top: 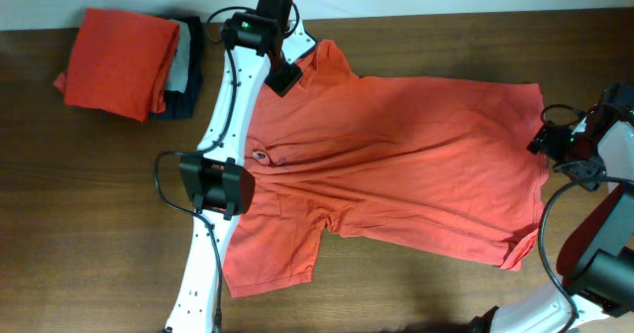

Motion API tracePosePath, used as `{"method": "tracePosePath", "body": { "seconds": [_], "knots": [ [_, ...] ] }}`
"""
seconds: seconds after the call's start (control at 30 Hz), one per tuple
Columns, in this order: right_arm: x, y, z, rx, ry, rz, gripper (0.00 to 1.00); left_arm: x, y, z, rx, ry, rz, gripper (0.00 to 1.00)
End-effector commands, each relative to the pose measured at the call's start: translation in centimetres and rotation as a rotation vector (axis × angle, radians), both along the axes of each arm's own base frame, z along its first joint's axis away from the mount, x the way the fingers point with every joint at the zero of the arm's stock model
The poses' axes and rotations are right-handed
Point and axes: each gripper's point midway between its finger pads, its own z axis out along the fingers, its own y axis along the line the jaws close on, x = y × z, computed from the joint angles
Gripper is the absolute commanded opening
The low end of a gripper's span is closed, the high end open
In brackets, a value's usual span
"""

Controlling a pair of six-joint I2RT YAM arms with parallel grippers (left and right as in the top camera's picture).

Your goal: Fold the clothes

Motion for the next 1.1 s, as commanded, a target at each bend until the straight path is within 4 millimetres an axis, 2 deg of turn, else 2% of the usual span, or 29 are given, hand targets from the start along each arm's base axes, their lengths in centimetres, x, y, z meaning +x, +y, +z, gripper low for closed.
{"method": "tracePosePath", "body": {
  "seconds": [0.0,0.17,0.33,0.57,0.8,1.0,1.07],
  "knots": [
    [0.3,-0.4,0.4,-0.014,-0.009,-0.007,0.99,0.1,-1.1,-1.4,-0.040,0.015,-0.047,0.57],
    [0.3,-0.4,0.4,-0.014,-0.009,-0.007,0.99,0.4,-1.3,-2.6,-0.058,0.029,0.015,0.57],
    [0.3,-0.4,0.4,-0.014,-0.009,-0.007,0.99,0.3,-1.7,-3.7,-0.036,0.032,-0.051,0.57],
    [0.3,-0.4,0.4,-0.014,-0.009,-0.007,0.99,1.3,-2.1,-5.3,-0.043,0.008,-0.054,0.58],
    [0.4,-0.4,0.4,-0.015,-0.009,-0.007,0.99,2.3,-2.6,-5.1,-0.055,-0.034,-0.058,0.62],
    [0.3,-0.4,0.4,-0.014,-0.009,-0.007,0.99,2.4,-2.6,-5.1,-0.055,-0.038,-0.058,0.61],
    [0.3,-0.4,0.4,-0.014,-0.009,-0.007,0.99,2.4,-2.6,-5.1,-0.056,-0.038,-0.058,0.56]
  ]
}}
